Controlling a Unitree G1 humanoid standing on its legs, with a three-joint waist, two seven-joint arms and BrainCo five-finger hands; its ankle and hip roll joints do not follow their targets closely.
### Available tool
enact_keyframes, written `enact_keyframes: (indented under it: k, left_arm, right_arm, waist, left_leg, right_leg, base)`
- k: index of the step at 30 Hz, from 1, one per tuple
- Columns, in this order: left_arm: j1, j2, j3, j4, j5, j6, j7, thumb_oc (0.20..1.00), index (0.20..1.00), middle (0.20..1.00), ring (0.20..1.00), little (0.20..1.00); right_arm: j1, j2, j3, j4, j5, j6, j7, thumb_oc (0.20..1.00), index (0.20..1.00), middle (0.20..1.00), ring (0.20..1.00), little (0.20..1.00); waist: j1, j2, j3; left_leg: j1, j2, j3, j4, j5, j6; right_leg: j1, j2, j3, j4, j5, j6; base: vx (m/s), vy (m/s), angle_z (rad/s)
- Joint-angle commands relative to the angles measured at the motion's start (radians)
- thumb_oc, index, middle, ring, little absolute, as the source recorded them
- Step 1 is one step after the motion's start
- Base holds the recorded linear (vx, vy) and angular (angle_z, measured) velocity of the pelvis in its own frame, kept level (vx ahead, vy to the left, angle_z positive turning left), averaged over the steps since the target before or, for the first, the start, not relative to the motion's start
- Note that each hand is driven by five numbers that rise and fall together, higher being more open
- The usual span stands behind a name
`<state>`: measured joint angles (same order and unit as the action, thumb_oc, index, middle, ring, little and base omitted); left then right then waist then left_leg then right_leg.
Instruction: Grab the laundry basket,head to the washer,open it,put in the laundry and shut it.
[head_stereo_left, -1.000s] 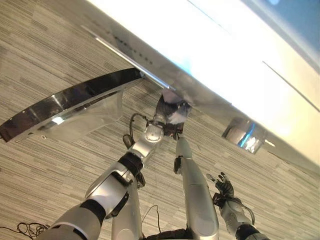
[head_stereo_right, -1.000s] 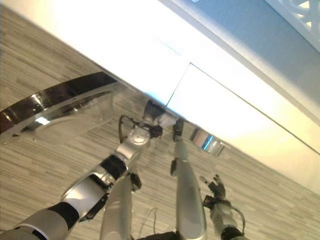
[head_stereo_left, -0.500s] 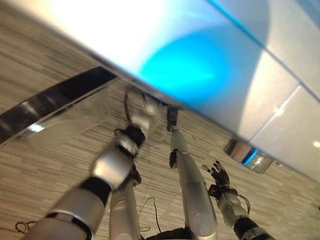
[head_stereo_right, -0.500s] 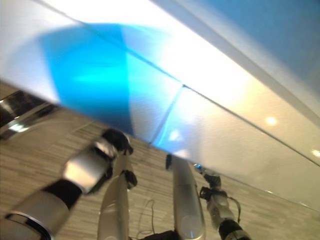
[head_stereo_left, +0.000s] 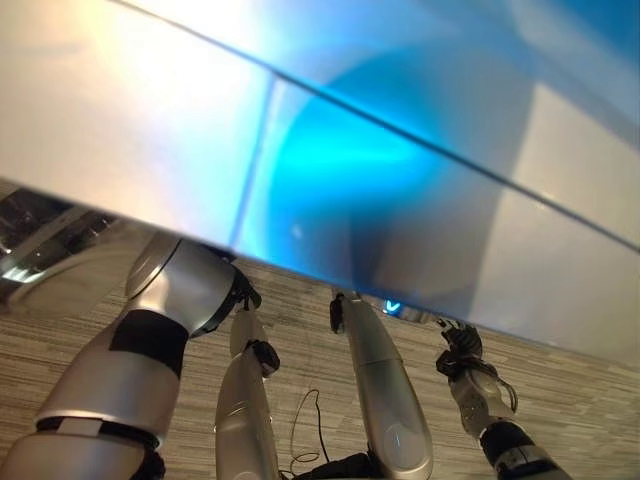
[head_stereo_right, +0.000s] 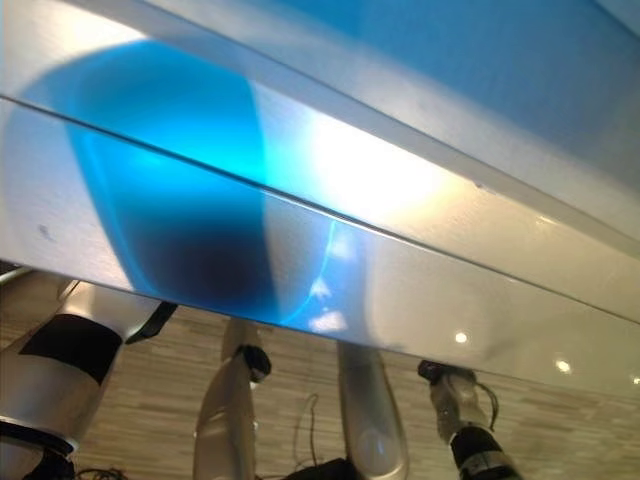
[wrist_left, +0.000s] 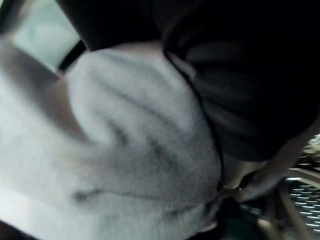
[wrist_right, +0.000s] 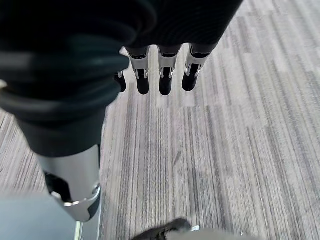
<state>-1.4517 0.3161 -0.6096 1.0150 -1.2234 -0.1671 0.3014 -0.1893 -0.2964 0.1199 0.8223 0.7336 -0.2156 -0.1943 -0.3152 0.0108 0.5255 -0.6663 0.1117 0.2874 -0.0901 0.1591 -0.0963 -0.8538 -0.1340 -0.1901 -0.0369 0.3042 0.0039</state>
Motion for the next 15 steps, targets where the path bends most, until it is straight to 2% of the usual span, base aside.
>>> enact_keyframes:
  k: [1, 3, 5, 6, 7, 8, 11, 12, 14, 15]
  left_arm:
    - [-0.38, 0.024, 0.062, -0.425, -0.004, -0.288, -0.029, 1.0, 1.0, 1.0, 1.0, 1.0]
    - [-0.288, -0.05, 0.012, -0.681, 0.044, -0.304, -0.077, 1.0, 1.0, 1.0, 1.0, 1.0]
    - [-0.236, -0.076, -0.003, -0.753, 0.072, -0.29, -0.084, 1.0, 1.0, 1.0, 1.0, 1.0]
    - [-0.164, -0.155, -0.041, -0.835, 0.08, -0.264, -0.124, 1.0, 1.0, 1.0, 1.0, 1.0]
    - [-0.158, -0.156, -0.042, -0.84, 0.083, -0.263, -0.123, 1.0, 1.0, 1.0, 1.0, 1.0]
    - [-0.101, -0.222, -0.067, -0.855, 0.066, -0.245, -0.134, 1.0, 1.0, 1.0, 1.0, 1.0]
    - [-0.076, -0.271, -0.079, -0.853, 0.058, -0.234, -0.123, 1.0, 1.0, 1.0, 1.0, 1.0]
    - [-0.067, -0.287, -0.071, -0.863, 0.073, -0.237, -0.107, 1.0, 1.0, 1.0, 1.0, 1.0]
    - [-0.058, -0.319, -0.041, -0.82, 0.197, -0.23, -0.005, 1.0, 1.0, 1.0, 1.0, 1.0]
    - [-0.057, -0.322, -0.04, -0.821, 0.202, -0.229, -0.001, 1.0, 1.0, 1.0, 1.0, 1.0]
  right_arm:
    - [0.185, -0.096, -0.082, -0.012, 0.023, 0.013, 0.006, 1.0, 1.0, 1.0, 1.0, 1.0]
    - [0.221, -0.104, -0.057, -0.017, 0.03, 0.019, 0.044, 1.0, 1.0, 1.0, 1.0, 1.0]
    - [0.233, -0.101, -0.05, -0.022, 0.035, 0.022, 0.051, 1.0, 1.0, 1.0, 1.0, 1.0]
    - [0.245, -0.106, -0.038, -0.029, 0.039, 0.031, 0.056, 1.0, 1.0, 1.0, 1.0, 1.0]
    - [0.248, -0.105, -0.038, -0.03, 0.039, 0.031, 0.056, 1.0, 1.0, 1.0, 1.0, 1.0]
    - [0.247, -0.106, -0.027, -0.038, 0.033, 0.036, 0.049, 1.0, 1.0, 1.0, 1.0, 1.0]
    - [0.249, -0.089, -0.017, -0.039, 0.037, 0.041, 0.047, 1.0, 1.0, 1.0, 1.0, 1.0]
    - [0.252, -0.08, -0.015, -0.036, 0.039, 0.042, 0.045, 1.0, 1.0, 1.0, 1.0, 1.0]
    - [0.252, -0.096, -0.01, -0.093, 0.042, 0.028, 0.031, 1.0, 1.0, 1.0, 1.0, 1.0]
    - [0.253, -0.097, -0.01, -0.095, 0.042, 0.028, 0.03, 1.0, 1.0, 1.0, 1.0, 1.0]
  waist:
    - [0.031, 0.116, -0.1]
    - [0.032, 0.113, -0.096]
    - [0.033, 0.112, -0.098]
    - [0.033, 0.11, -0.086]
    - [0.035, 0.109, -0.089]
    - [0.038, 0.109, -0.081]
    - [0.042, 0.113, -0.08]
    - [0.044, 0.115, -0.079]
    - [0.056, 0.115, -0.08]
    - [0.056, 0.116, -0.08]
  left_leg:
    - [0.056, 0.087, 0.051, 0.034, -0.027, -0.056]
    - [0.052, 0.084, 0.052, 0.025, -0.027, -0.056]
    - [0.048, 0.084, 0.052, 0.02, -0.026, -0.056]
    - [0.041, 0.086, 0.053, 0.019, -0.026, -0.055]
    - [0.041, 0.086, 0.053, 0.019, -0.026, -0.055]
    - [0.032, 0.088, 0.055, 0.023, -0.025, -0.053]
    - [0.025, 0.087, 0.054, 0.024, -0.023, -0.05]
    - [0.024, 0.086, 0.052, 0.022, -0.022, -0.049]
    - [0.024, 0.082, 0.047, 0.025, -0.02, -0.045]
    - [0.025, 0.082, 0.046, 0.025, -0.02, -0.045]
  right_leg:
    - [-0.036, 0.037, -0.023, 0.257, -0.289, 0.132]
    - [-0.046, 0.041, -0.019, 0.249, -0.285, 0.134]
    - [-0.048, 0.042, -0.017, 0.247, -0.284, 0.134]
    - [-0.054, 0.042, -0.016, 0.246, -0.283, 0.132]
    - [-0.055, 0.042, -0.016, 0.246, -0.283, 0.132]
    - [-0.056, 0.041, -0.015, 0.246, -0.283, 0.127]
    - [-0.058, 0.039, -0.018, 0.245, -0.281, 0.125]
    - [-0.055, 0.038, -0.02, 0.24, -0.281, 0.124]
    - [-0.045, 0.038, -0.026, 0.236, -0.279, 0.12]
    - [-0.044, 0.038, -0.026, 0.236, -0.279, 0.12]
  base:
    - [0.0, 0.0, 0.0]
    - [0.0, 0.0, 0.0]
    - [-0.01, 0.003, -0.02]
    - [0.0, 0.0, 0.0]
    - [0.0, 0.0, 0.0]
    - [0.0, 0.0, 0.0]
    - [0.0, 0.0, 0.0]
    - [0.0, 0.0, 0.0]
    - [0.0, 0.0, 0.0]
    - [0.0, 0.0, 0.0]
